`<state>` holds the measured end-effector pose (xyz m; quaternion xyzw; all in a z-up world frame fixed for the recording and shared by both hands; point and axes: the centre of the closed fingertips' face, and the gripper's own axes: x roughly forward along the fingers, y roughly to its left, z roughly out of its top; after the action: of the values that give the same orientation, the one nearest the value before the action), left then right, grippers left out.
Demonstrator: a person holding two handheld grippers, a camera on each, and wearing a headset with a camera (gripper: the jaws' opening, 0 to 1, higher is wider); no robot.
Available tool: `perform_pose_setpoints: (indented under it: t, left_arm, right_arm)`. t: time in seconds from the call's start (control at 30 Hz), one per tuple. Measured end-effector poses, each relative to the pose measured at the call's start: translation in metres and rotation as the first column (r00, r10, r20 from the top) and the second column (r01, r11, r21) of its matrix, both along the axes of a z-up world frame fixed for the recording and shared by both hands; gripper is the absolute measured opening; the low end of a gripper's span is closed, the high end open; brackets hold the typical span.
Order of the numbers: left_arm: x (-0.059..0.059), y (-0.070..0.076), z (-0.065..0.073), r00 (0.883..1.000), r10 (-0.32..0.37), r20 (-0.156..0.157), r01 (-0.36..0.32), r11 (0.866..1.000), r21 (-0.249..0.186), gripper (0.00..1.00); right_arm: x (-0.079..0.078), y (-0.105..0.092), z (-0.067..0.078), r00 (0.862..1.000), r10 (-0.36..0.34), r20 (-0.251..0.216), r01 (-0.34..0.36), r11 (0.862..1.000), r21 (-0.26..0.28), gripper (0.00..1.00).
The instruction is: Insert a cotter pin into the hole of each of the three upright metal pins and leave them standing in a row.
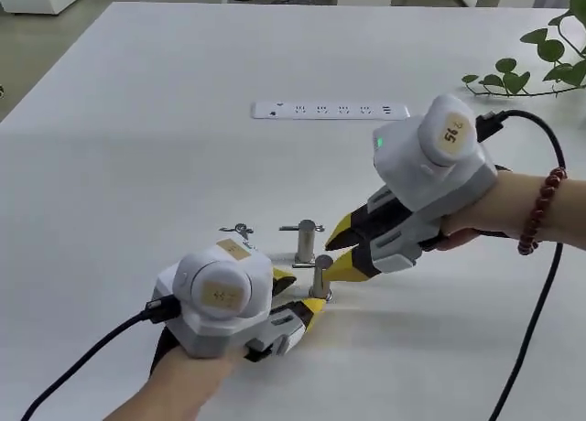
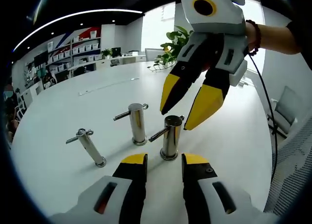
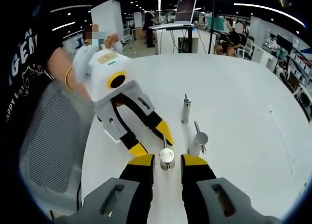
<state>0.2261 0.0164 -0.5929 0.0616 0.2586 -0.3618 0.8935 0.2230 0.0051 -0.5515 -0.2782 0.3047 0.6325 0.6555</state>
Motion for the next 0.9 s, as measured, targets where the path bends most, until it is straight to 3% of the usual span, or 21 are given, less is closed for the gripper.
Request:
perform_pose_setpoints:
  t: [0.37, 0.47, 0.9]
  left_arm:
    - [-0.005, 0.012, 0.01, 1.0, 0.024, -0.001, -0.024, 0.999, -0.025, 0.33]
    - [-0.006, 0.015, 0.012, 1.0, 0.029, 0.002, -0.029, 0.999, -0.026, 0.35]
    - [-0.007, 0.027, 0.027, 0.998, 0.066, 0.014, -0.065, 0.996, -0.053, 0.43]
  right_arm:
    - [-0.001, 0.008, -0.009, 1.0, 0.015, 0.003, -0.015, 1.0, -0.021, 0.14]
    - [0.002, 0.005, -0.013, 0.999, 0.039, 0.035, -0.037, 0.998, -0.044, 0.09]
    - [0.005, 0.004, -0.012, 1.0, 0.005, 0.009, -0.005, 1.0, -0.007, 0.08]
